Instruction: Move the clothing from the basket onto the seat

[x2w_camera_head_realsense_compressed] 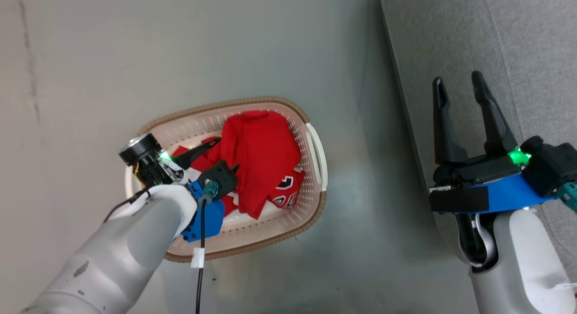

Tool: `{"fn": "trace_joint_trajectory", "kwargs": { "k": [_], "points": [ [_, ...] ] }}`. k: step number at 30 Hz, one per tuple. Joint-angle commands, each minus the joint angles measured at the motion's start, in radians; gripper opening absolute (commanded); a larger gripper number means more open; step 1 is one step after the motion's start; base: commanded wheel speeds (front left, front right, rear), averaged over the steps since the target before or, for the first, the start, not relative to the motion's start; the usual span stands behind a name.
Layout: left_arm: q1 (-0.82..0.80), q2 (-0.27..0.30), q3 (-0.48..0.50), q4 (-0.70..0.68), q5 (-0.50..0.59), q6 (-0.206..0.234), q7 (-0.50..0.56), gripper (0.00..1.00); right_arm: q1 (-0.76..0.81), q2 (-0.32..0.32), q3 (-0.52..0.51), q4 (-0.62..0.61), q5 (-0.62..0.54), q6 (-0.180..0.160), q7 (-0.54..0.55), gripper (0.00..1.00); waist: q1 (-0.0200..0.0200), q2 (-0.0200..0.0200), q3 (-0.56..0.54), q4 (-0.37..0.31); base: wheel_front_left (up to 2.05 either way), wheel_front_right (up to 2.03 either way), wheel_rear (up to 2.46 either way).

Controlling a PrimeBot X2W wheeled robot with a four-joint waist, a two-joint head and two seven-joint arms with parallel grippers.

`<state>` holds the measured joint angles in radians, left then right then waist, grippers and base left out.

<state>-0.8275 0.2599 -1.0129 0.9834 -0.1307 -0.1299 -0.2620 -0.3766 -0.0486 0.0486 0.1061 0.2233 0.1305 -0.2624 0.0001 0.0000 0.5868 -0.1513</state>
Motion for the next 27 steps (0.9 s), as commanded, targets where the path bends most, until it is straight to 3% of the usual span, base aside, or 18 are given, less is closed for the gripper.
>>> {"fn": "trace_joint_trajectory", "kwargs": {
  "k": [1,6,9,27],
  "points": [
    [-0.042,0.0,-0.041,0.032,-0.012,0.0,0.005,1.0,-0.022,-0.003,-0.002,-0.01,0.002,0.0,-0.004,1.0,-0.0001,0.0,0.069,-0.03,0.0,0.0,0.0],
    [-0.111,0.001,-0.2,0.125,-0.043,0.0,0.021,1.0,-0.051,-0.003,-0.005,-0.025,0.006,0.0,-0.004,1.0,-0.0001,0.0,0.146,-0.058,0.0,0.0,0.0],
    [-0.143,0.005,-0.245,0.163,-0.056,0.0,0.042,1.0,-0.061,-0.003,-0.007,-0.036,0.006,0.0,-0.004,1.0,-0.0001,0.0,0.184,-0.072,0.0,0.0,0.0],
    [-0.248,0.041,-0.27,0.284,0.142,0.0,0.182,1.0,-0.075,-0.003,-0.013,-0.145,-0.007,0.0,-0.004,1.0,-0.0001,0.0,0.373,-0.112,0.0,0.0,0.0]
  ]
}}
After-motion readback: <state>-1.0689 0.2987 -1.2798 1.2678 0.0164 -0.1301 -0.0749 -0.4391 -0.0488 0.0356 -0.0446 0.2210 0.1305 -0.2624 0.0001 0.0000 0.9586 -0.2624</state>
